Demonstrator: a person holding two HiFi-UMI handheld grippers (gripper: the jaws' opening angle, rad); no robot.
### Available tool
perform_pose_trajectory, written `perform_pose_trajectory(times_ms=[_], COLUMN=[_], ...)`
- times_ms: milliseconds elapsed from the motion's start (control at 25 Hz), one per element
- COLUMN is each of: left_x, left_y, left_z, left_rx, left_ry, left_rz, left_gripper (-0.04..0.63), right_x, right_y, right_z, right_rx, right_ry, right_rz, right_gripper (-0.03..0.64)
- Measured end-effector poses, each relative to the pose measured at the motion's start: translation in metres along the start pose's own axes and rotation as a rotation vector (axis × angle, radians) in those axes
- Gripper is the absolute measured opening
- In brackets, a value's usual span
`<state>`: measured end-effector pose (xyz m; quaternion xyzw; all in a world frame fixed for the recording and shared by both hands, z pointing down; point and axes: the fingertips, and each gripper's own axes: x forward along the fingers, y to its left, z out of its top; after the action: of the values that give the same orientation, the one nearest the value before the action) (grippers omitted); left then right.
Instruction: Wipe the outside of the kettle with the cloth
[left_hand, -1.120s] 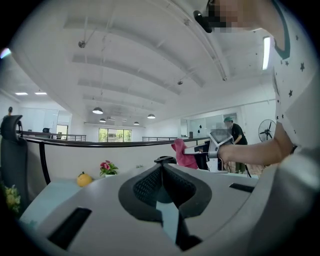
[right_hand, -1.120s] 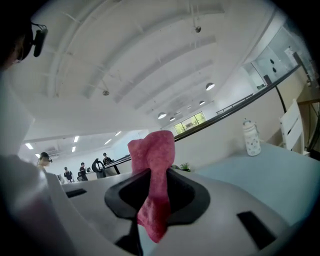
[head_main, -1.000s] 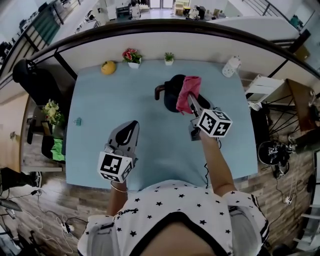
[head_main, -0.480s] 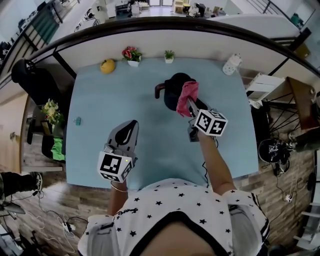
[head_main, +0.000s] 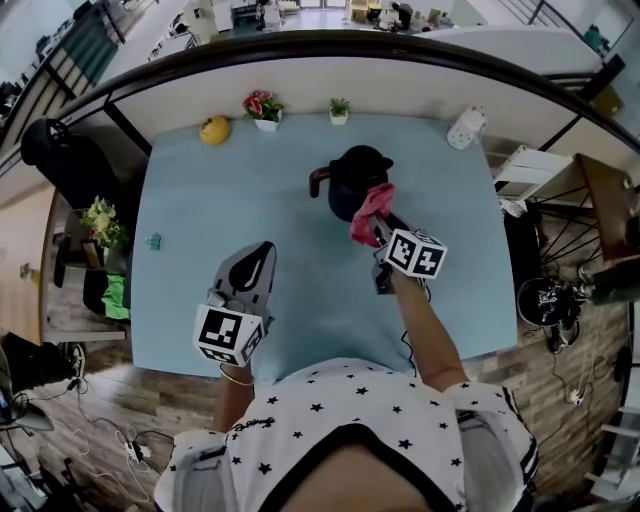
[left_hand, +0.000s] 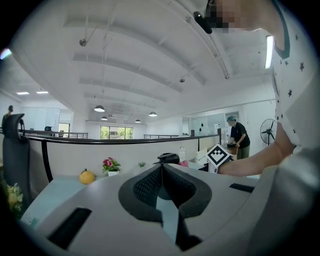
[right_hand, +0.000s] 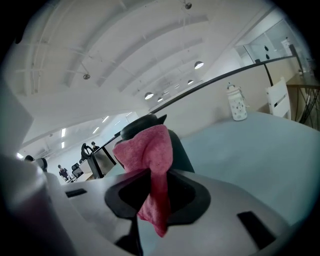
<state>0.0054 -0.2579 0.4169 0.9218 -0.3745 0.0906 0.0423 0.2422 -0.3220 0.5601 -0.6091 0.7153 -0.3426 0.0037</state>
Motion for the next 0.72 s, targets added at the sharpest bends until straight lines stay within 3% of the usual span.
perform_pose_trajectory(times_ms=[720], left_x=[-0.003], left_y=[0.011], left_z=[-0.011], left_rx=[-0.023], left_ry=[0.033], left_rz=[0.051], left_gripper=[0.031], right_x=[0.033], right_y=[-0.032], right_z=[-0.067], right_rx=[0.034], right_ry=[0.203], right_rz=[-0.084], right_gripper=[0.089])
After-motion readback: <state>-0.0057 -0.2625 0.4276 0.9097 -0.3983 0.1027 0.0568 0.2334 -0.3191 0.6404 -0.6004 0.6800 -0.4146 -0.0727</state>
